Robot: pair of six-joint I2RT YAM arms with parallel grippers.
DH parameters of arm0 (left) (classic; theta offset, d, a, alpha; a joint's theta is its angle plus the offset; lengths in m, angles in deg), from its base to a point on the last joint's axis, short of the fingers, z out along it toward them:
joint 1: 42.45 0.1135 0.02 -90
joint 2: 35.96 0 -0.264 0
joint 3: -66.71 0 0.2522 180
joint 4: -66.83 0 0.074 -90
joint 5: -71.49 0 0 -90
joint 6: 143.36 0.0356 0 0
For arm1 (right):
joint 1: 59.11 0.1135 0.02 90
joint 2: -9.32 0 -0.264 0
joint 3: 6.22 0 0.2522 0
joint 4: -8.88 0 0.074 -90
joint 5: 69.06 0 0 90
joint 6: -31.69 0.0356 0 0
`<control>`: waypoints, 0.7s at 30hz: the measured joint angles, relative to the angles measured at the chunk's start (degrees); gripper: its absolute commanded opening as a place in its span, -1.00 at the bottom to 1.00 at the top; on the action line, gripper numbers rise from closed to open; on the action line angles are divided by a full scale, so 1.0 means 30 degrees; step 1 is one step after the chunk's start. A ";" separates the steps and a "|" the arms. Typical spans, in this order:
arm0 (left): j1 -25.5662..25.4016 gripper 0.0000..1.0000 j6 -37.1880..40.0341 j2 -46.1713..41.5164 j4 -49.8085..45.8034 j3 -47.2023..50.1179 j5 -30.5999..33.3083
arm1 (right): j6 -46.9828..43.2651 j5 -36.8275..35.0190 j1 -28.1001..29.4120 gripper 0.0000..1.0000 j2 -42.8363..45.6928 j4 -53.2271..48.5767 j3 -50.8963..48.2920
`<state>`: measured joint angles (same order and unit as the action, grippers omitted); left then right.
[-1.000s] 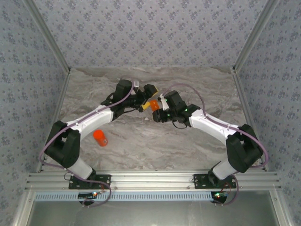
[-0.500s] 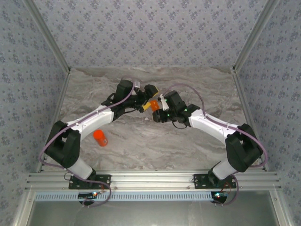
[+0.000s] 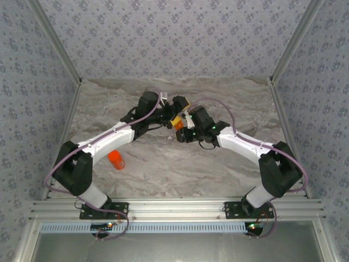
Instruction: Sort the pills into containers
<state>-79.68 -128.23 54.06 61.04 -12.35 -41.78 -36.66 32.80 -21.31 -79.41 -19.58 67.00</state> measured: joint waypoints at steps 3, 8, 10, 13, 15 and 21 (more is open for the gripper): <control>0.0131 0.96 0.0379 -0.0211 -0.0721 -0.0131 0.0328 | -0.0007 0.0000 0.0000 -0.24 -0.0007 0.0015 -0.0022; 0.1137 0.96 0.1450 -0.1166 -0.2557 -0.0138 0.1202 | -0.0525 0.0066 0.0000 -0.22 -0.0204 -0.0146 -0.0211; 0.1792 0.96 0.1923 -0.1617 -0.3242 -0.0138 0.1566 | -0.1056 0.0109 0.0036 -0.22 -0.0590 -0.0313 -0.0204; 0.2630 0.96 0.2594 -0.2040 -0.4073 -0.0138 0.2069 | -0.1974 0.0051 0.0233 -0.21 -0.1399 -0.0896 -0.0197; 0.2871 0.96 0.2973 -0.2127 -0.4481 -0.0131 0.2295 | -0.2550 -0.0189 0.0568 -0.20 -0.2069 -0.1333 -0.0131; 0.2914 0.96 0.3803 -0.2135 -0.5566 0.0095 0.2732 | -0.3985 -0.1603 0.1887 -0.14 -0.3730 -0.2543 0.0291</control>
<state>-70.94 -116.83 47.65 44.34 -12.06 -33.58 -48.61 27.99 -15.65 -90.60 -27.20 67.88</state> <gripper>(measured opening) 0.980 0.420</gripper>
